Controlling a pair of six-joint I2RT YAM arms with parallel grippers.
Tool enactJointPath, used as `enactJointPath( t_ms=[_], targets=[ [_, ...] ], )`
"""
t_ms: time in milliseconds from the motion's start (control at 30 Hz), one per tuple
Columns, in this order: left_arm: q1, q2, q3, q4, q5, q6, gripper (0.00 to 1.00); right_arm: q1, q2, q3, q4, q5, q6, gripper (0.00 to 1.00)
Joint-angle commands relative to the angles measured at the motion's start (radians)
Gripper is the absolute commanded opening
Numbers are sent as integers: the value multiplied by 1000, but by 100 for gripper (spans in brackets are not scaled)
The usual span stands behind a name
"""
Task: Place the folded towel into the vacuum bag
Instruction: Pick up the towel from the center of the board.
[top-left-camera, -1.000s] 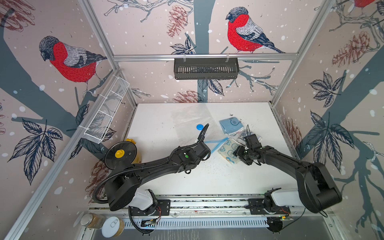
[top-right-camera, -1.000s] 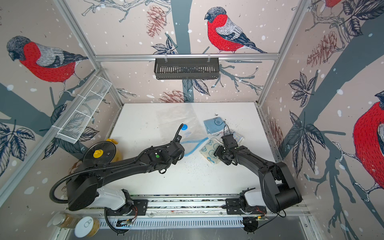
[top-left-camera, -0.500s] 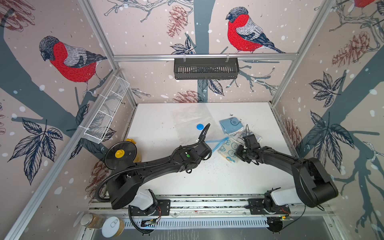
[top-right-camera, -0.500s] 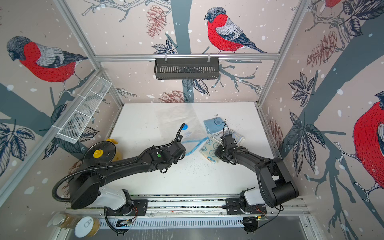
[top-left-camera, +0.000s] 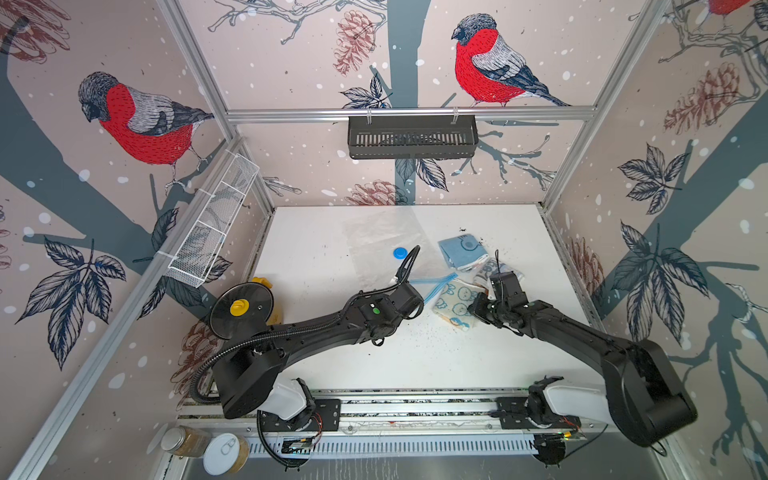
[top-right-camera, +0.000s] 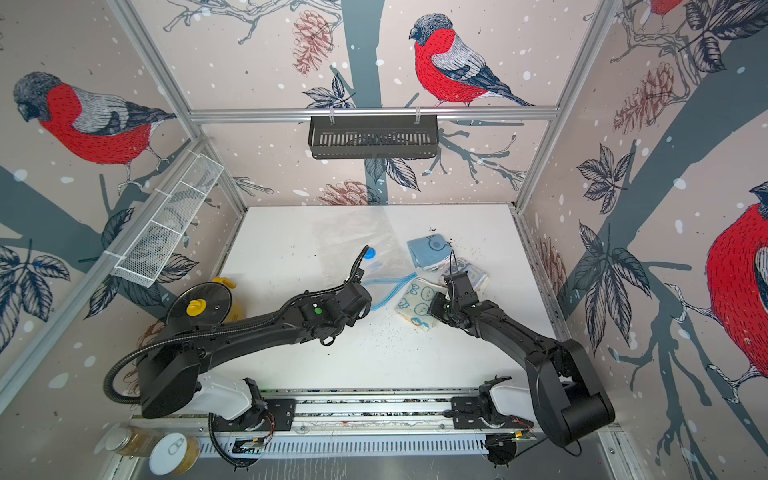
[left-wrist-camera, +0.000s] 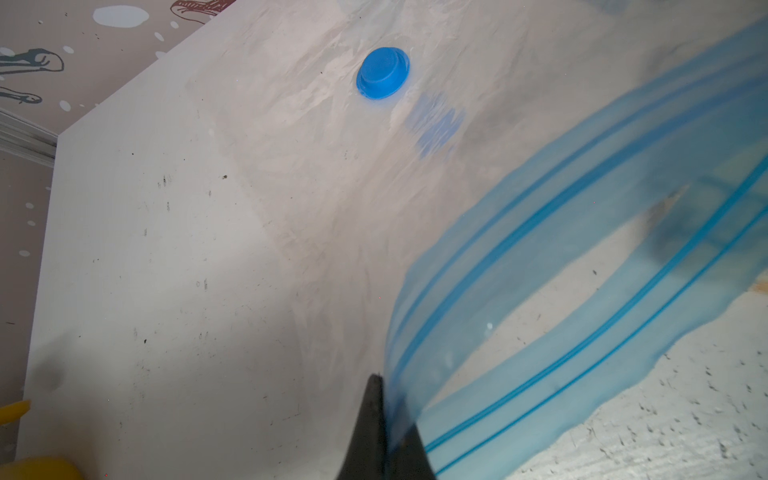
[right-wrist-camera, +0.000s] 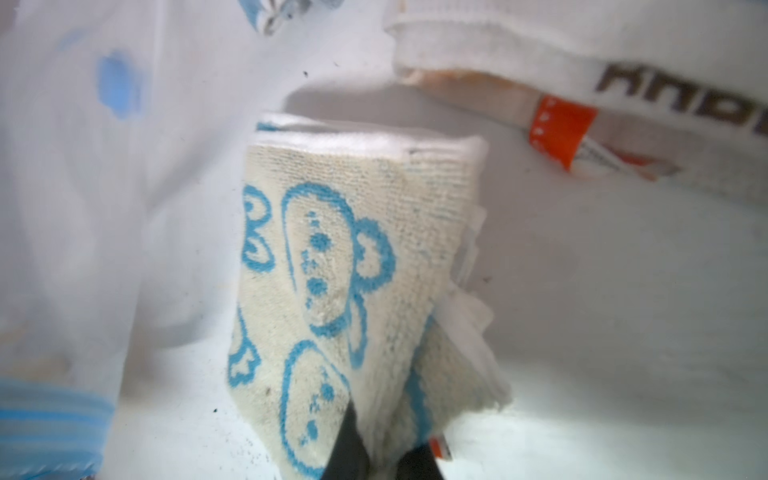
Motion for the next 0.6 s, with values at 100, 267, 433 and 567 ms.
enactJointPath(
  t_ms=[100,267,433,567],
  targets=[
    [4,-7,6,-3,-35,-15,0,0,-112,-4,-72,-60,-53,1],
    [5,-10,8,-3,-16,-21,0,-1,-176,13,-158,-70,-82,1],
    [7,-12,8,-3,-17,-23,0,0,-263,29,-232,-115,-94,1],
    [11,-10,8,-3,-26,-26,0,1,-308,59,-303,-161,-112,1]
  ],
)
